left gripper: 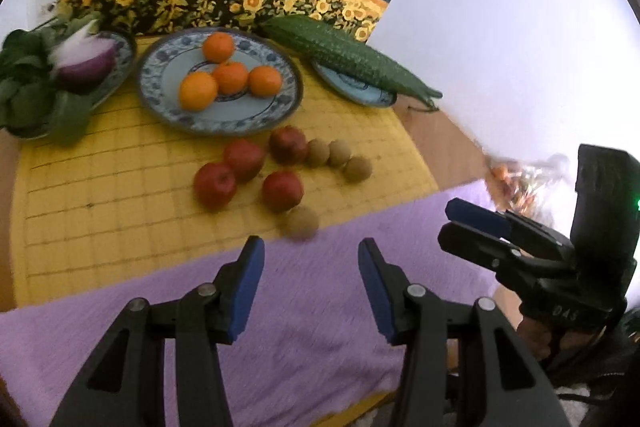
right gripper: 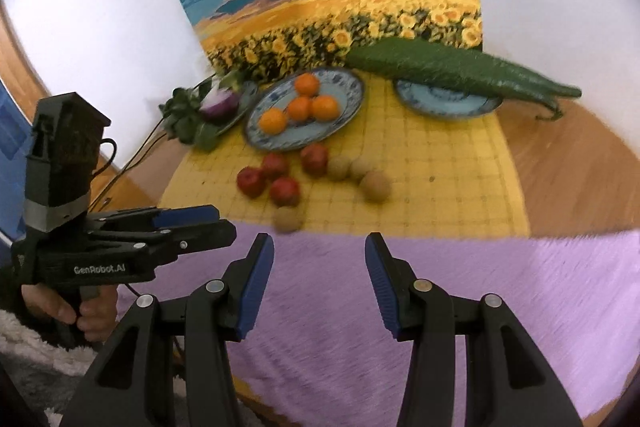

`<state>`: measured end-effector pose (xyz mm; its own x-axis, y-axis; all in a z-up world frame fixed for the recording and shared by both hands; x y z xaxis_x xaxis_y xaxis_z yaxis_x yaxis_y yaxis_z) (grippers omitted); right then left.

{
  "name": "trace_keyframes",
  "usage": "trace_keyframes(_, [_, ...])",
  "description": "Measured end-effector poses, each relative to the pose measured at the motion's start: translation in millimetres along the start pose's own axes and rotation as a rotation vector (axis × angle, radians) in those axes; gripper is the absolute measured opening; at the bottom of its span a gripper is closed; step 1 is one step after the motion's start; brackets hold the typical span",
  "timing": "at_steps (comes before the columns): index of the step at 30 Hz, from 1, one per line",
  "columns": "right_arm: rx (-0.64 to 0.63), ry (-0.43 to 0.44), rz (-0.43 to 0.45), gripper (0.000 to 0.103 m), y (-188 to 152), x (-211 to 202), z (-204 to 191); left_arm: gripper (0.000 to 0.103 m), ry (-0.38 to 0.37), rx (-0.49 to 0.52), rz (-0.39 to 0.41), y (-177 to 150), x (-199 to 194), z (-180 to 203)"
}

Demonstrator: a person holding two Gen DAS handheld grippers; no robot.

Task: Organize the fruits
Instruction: 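Grasp a brown kiwi with the left tool while the right tool grasps another kiwi, then carry the left tool's kiwi onto the blue-white plate while the right tool carries its kiwi there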

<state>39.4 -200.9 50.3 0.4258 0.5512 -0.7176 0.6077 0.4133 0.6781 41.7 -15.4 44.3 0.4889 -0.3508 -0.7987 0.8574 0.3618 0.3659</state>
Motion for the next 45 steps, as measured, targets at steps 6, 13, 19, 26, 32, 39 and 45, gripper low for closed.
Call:
trace_keyframes(6, [-0.024,0.038,0.003,0.049,9.3,10.4,22.6,0.035,0.045,-0.052,-0.051,13.4,28.1,1.5])
trace_keyframes(13, [-0.062,0.074,-0.033,0.049,18.3,40.7,41.8,0.035,0.129,-0.105,-0.089,7.4,49.1,-4.2])
trace_keyframes(19, [-0.071,0.056,-0.092,0.049,21.8,80.2,52.8,0.030,0.118,-0.061,-0.113,8.5,58.3,2.2])
trace_keyframes(26, [-0.096,0.027,-0.058,0.035,29.1,100.2,47.5,0.025,0.086,0.007,-0.125,7.4,66.5,11.8])
trace_keyframes(32, [-0.146,0.031,-0.092,0.029,24.7,97.2,39.5,0.025,0.056,0.068,-0.102,-0.1,50.1,19.0])
trace_keyframes(39, [-0.127,0.029,0.004,0.029,37.1,46.1,23.7,0.025,0.078,0.098,-0.032,13.8,2.3,24.0])
trace_keyframes(45, [-0.149,0.029,0.128,0.029,63.2,-0.5,1.9,0.025,0.113,0.123,0.029,28.3,-28.6,32.1])
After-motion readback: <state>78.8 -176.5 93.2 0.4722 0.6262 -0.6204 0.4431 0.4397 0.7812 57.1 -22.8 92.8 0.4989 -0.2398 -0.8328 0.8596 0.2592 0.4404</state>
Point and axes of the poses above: each gripper's, at about its wrist camera, not at the fingertips, and x roughly the way its jaws point, z to its right, y to its top, the point moved 2 cm from there along x, roughly the way its jaws point, and after that the axes turned 10 degrees about -x, right-handed, at the moved point
